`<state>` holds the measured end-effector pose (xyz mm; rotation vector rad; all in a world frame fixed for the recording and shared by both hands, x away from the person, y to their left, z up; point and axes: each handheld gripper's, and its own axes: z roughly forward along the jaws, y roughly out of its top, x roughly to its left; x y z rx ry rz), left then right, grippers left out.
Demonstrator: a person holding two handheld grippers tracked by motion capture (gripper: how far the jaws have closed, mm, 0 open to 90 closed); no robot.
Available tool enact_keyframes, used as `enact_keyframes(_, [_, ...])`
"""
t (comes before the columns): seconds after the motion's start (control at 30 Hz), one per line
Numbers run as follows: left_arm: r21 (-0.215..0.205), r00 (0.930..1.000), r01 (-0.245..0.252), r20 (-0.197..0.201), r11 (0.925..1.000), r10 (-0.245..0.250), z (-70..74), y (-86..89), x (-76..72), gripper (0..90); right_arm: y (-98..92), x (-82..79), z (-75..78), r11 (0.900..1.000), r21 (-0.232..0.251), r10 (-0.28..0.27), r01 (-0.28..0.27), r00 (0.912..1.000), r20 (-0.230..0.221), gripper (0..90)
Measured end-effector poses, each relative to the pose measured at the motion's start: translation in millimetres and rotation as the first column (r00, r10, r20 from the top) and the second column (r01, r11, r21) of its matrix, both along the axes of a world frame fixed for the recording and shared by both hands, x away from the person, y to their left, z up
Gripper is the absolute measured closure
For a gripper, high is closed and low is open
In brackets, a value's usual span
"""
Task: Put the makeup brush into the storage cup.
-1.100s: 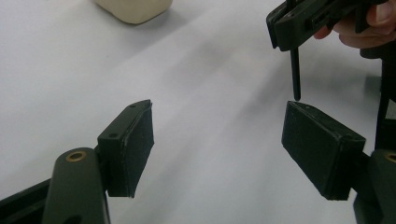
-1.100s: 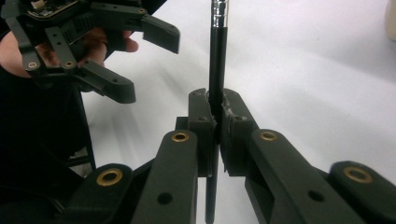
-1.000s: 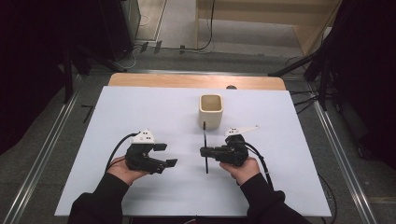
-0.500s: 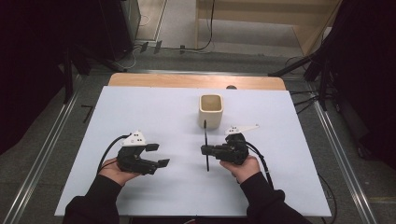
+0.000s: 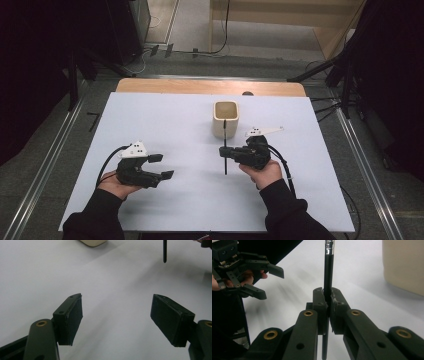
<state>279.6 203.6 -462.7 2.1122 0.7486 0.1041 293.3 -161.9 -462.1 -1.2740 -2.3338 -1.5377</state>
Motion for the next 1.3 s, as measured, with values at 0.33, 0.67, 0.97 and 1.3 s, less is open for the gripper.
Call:
enact_keyframes(0.33, [0.016,0.9997,-0.021,-0.010,0.9997,0.021,-2.8,2.4,3.5,26.2,-9.5,7.6,13.9,1.000,0.008,-0.029,0.029,0.9995,0.011,85.8])
enact_keyframes(0.67, [0.044,0.9996,-0.014,-0.025,0.9990,0.015,-5.0,0.7,4.9,26.7,-14.7,25.2,30.9,0.999,0.010,-0.051,0.051,0.9980,0.036,85.9])
enact_keyframes(0.97, [0.041,0.9995,-0.003,-0.030,0.9992,0.005,-6.0,-1.6,6.1,26.8,-11.7,34.5,36.2,0.998,0.007,-0.064,0.064,0.9970,0.044,85.9])
enact_keyframes(1.3, [0.044,0.9993,-0.008,-0.035,0.9990,0.009,-6.5,-1.1,7.7,26.8,-12.1,44.3,50.4,0.997,0.007,-0.078,0.078,0.9949,0.064,85.9])
